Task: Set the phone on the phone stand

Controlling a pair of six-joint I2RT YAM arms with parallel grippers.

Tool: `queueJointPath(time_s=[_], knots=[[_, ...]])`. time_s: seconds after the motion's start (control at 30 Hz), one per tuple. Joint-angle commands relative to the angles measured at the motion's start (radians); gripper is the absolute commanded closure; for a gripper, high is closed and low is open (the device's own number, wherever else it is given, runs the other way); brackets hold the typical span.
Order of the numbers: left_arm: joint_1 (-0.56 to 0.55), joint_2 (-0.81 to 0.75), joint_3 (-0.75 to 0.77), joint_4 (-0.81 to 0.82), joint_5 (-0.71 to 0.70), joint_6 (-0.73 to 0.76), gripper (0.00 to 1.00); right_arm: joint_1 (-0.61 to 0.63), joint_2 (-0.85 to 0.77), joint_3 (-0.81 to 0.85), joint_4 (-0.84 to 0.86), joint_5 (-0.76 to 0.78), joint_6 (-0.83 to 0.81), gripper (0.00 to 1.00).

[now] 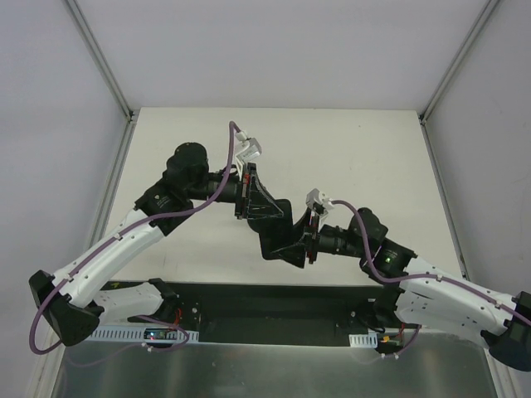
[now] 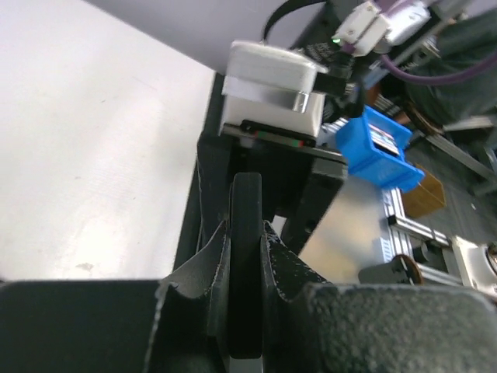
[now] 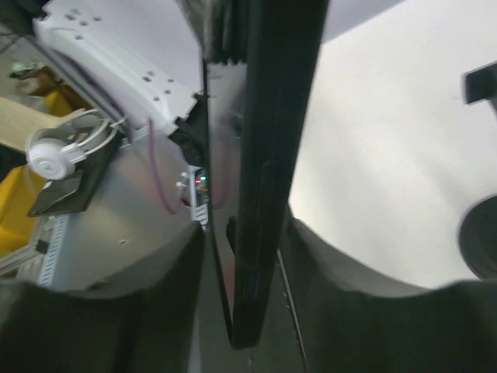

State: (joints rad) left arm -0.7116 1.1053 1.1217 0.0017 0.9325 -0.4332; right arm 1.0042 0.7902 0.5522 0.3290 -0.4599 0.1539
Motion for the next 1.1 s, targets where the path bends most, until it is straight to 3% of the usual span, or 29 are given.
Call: queueJointPath(time_s=[0.0, 0.07, 0.1, 0.37, 0.47, 0.53, 0.7, 0.97, 1.07], knots=[[0.012, -0.084, 0.062, -0.178, -0.257, 0.080, 1.00, -0.006, 0.030, 0.092, -0.111, 0.154, -0.076, 0.29], [0.029, -0.105, 0.093, -0.256, -0.345, 0.114, 1.00, -0.004, 0.043, 0.117, -0.212, 0.208, -0.099, 0.18], [0.035, -0.111, 0.104, -0.278, -0.362, 0.143, 1.00, -0.004, 0.050, 0.126, -0.247, 0.234, -0.105, 0.03], [0.049, -0.258, 0.190, -0.428, -0.837, 0.270, 1.00, -0.006, 0.040, 0.175, -0.594, 0.868, -0.033, 0.04], [0.049, -0.327, 0.176, -0.425, -1.035, 0.283, 1.00, -0.006, 0.113, 0.231, -0.796, 1.112, 0.090, 0.04], [0.049, -0.349, 0.150, -0.405, -1.127, 0.304, 1.00, -0.004, 0.211, 0.333, -0.963, 1.174, 0.128, 0.04], [0.047, -0.387, 0.057, -0.347, -1.184, 0.317, 1.00, 0.001, 0.378, 0.544, -1.055, 1.054, 0.110, 0.04], [0.049, -0.424, -0.091, -0.258, -1.228, 0.313, 1.00, 0.008, 0.461, 0.629, -0.845, 0.750, 0.116, 0.02], [0.049, -0.435, -0.115, -0.247, -1.264, 0.333, 1.00, 0.031, 0.500, 0.661, -0.808, 0.751, 0.128, 0.08]])
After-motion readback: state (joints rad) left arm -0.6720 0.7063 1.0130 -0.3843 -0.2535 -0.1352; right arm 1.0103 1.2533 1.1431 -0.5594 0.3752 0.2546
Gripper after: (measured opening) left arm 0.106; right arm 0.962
